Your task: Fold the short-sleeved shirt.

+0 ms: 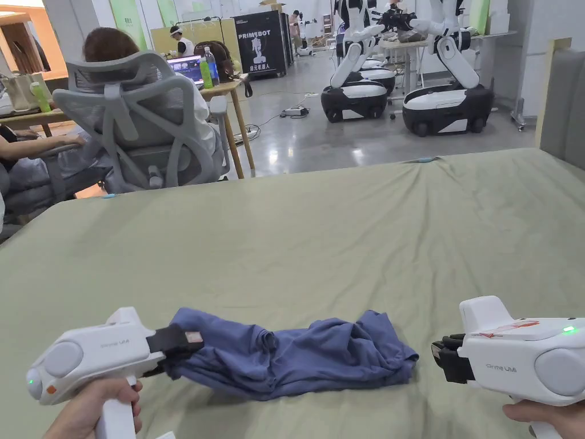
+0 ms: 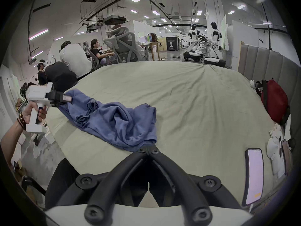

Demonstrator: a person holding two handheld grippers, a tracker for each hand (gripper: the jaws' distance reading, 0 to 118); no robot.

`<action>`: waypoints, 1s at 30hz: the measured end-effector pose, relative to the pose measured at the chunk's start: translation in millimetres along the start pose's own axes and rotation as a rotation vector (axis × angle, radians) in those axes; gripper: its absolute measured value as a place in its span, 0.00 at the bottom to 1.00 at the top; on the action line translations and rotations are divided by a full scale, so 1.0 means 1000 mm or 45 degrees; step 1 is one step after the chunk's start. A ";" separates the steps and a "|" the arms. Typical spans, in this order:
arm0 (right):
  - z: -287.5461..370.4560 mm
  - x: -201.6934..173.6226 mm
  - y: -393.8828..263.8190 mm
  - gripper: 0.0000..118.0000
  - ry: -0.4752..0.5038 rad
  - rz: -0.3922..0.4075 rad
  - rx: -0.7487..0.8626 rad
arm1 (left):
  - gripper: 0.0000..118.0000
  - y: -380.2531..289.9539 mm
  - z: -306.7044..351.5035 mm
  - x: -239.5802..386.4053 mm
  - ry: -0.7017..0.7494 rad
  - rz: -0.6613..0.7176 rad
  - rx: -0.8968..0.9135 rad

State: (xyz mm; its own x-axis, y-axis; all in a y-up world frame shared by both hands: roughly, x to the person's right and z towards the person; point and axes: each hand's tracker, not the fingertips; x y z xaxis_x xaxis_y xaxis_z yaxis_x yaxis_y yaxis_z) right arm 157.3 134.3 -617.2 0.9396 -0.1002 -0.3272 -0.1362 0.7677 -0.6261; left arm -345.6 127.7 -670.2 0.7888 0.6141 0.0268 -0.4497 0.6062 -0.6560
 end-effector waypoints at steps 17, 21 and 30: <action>0.014 0.036 -0.018 0.00 -0.053 -0.091 0.024 | 0.16 -0.072 -0.148 0.181 -0.122 -0.267 -0.303; 0.017 0.048 -0.022 0.00 -0.066 -0.108 0.023 | 0.37 -0.081 -0.166 0.172 -0.141 -0.241 -0.338; 0.013 0.052 -0.024 0.00 -0.067 -0.125 0.018 | 0.89 -0.038 -0.087 0.169 -0.193 -0.235 -0.085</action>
State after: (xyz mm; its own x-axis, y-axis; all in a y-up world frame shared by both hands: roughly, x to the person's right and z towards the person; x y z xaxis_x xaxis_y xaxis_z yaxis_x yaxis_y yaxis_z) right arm 213.0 118.9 -610.3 0.9635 -0.1422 -0.2267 -0.0384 0.7649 -0.6431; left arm -158.6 163.9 -706.6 0.7809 0.5681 0.2599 -0.2714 0.6832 -0.6779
